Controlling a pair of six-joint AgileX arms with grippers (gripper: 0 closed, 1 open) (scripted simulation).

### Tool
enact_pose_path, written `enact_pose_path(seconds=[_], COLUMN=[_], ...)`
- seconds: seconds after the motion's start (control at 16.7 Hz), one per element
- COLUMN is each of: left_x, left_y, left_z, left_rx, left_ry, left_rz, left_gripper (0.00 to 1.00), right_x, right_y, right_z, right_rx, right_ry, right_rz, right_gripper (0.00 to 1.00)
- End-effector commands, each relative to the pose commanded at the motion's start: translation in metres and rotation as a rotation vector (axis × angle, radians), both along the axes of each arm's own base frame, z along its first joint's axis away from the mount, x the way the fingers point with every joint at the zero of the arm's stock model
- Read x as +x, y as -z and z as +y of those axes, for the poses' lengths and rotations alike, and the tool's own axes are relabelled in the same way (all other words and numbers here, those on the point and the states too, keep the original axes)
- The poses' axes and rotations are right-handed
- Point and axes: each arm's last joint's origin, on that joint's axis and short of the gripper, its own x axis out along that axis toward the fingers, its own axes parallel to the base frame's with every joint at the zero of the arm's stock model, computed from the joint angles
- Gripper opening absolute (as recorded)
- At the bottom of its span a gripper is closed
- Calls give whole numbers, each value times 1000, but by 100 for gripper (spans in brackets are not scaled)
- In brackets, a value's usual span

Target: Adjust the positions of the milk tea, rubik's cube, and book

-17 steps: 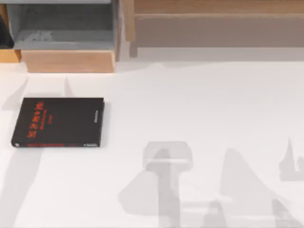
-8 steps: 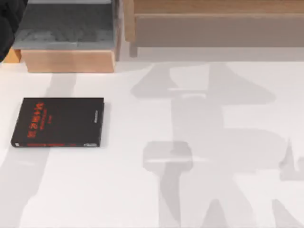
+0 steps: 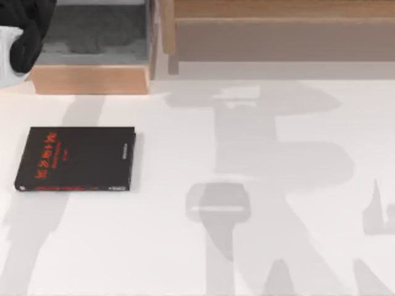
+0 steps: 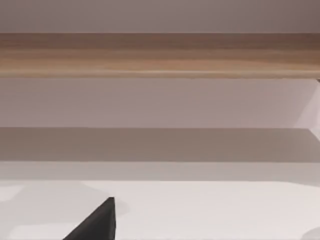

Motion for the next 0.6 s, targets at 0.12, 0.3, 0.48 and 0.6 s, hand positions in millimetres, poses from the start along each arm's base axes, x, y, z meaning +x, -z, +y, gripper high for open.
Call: enact_pose_path(seconds=[0.12,0.3,0.48,0.6], left_x=[0,6,21,28], left_y=[1,0,0,0], left_z=[2,1,0,0], left_rx=[1,0,0,0], left_ry=[-4,0,0,0], left_rz=[5,0,0,0], left_gripper=[100,100,100,100], right_x=[0,0,0,0], right_y=[0,0,0,0], right_z=[0,0,0,0], right_rx=[0,0,0,0], right_ry=[0,0,0,0], right_rz=[0,0,0,0], right_gripper=[100,100,100,100])
